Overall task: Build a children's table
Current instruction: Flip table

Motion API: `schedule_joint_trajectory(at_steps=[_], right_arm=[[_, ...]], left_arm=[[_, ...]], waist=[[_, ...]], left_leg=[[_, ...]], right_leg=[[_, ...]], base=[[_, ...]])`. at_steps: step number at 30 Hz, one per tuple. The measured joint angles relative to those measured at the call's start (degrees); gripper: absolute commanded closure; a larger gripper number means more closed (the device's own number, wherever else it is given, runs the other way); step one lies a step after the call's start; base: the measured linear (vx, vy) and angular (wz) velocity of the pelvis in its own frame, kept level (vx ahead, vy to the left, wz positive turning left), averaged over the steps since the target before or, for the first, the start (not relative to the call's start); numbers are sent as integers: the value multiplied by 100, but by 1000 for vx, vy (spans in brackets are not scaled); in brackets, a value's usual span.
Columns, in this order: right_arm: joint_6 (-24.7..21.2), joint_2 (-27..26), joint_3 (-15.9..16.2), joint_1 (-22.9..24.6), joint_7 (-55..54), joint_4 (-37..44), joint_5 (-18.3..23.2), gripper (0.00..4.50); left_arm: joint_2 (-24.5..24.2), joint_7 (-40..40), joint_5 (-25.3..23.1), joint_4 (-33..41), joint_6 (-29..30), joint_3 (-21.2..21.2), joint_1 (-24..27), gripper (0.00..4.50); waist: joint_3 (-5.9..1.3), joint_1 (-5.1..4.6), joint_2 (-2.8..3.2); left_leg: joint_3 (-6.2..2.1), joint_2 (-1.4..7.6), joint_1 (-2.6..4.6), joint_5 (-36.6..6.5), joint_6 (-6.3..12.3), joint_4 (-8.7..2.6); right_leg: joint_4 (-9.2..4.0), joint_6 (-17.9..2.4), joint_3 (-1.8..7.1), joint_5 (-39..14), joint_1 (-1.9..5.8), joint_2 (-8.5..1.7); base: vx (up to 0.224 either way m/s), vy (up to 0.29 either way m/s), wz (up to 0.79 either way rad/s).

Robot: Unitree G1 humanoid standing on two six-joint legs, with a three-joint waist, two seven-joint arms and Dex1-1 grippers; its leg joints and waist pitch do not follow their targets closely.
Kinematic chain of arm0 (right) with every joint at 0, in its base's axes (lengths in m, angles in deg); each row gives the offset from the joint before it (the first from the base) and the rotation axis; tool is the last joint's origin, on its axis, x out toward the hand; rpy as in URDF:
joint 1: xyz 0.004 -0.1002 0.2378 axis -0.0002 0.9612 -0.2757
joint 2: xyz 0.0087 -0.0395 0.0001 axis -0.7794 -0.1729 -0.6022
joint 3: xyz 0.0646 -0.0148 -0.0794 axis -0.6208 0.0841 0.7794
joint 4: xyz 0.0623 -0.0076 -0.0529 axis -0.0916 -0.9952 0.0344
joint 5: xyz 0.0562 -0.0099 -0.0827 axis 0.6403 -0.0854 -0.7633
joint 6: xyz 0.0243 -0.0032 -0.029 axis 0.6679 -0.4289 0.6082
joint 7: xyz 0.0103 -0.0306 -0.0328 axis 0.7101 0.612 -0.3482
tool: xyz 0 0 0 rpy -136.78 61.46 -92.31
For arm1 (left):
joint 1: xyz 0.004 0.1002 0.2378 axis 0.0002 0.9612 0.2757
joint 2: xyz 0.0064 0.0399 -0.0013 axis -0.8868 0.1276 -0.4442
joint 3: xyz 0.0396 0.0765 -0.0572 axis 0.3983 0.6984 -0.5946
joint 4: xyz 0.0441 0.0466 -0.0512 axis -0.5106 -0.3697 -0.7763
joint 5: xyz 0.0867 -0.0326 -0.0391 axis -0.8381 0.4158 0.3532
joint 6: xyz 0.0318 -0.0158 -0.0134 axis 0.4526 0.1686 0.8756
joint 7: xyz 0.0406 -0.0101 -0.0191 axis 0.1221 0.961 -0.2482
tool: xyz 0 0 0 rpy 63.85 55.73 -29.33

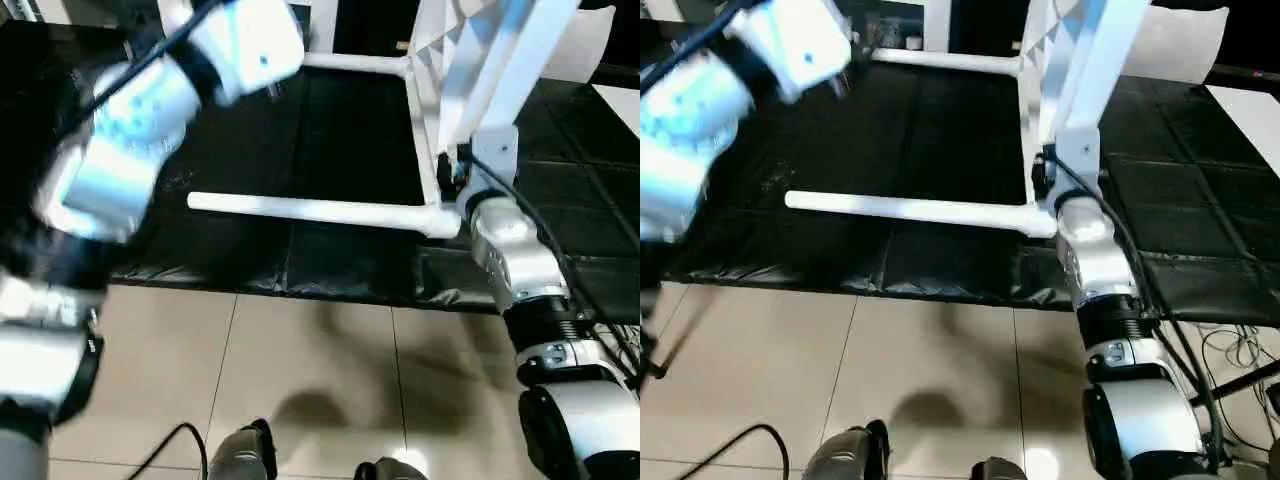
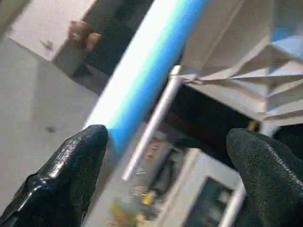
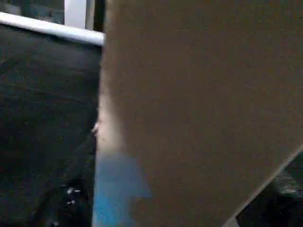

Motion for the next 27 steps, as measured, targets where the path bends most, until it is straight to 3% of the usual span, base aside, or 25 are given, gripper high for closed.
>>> schedule_joint_trajectory(at_steps=[5,12,13,16,18,27], right_arm=[[270,-19,-2,-34,126,-222,-2,185],[408,-75,-66,-77,178,-338,-3,233],[415,-75,-60,-78,188,-338,-4,241],[436,-61,-49,-77,224,-338,-13,245],[440,-51,-46,-77,226,-338,-21,249],[390,127,48,-78,335,-293,-136,250]], left_arm=[[-44,-588,-425,-520,-516,3,-361,0],[1,-823,-703,-1468,-824,91,-763,0],[24,-824,-693,-1533,-841,89,-771,27],[131,-829,-661,-1695,-877,81,-777,34],[157,-843,-642,-1820,-933,69,-863,70],[250,-829,-568,-2270,-1119,30,-1146,128]], waist=[[0,5,0],[0,-2,0],[0,-3,0],[0,-2,1],[0,2,1],[0,22,12]], left_leg=[[0,1,-2,0,1,1],[0,1,-4,0,1,1],[0,1,-4,0,1,1],[1,1,-10,0,2,1],[1,2,-14,0,2,1],[3,3,-25,18,36,0]], right_leg=[[1,-3,-2,2,9,0],[2,-10,0,6,9,0],[2,-11,1,7,10,0],[3,-13,1,8,14,0],[3,-14,-1,8,13,1],[3,-15,-5,8,7,0]], base=[[0,0,0],[0,0,0],[0,0,0],[0,0,0],[0,0,0],[0,0,0]])
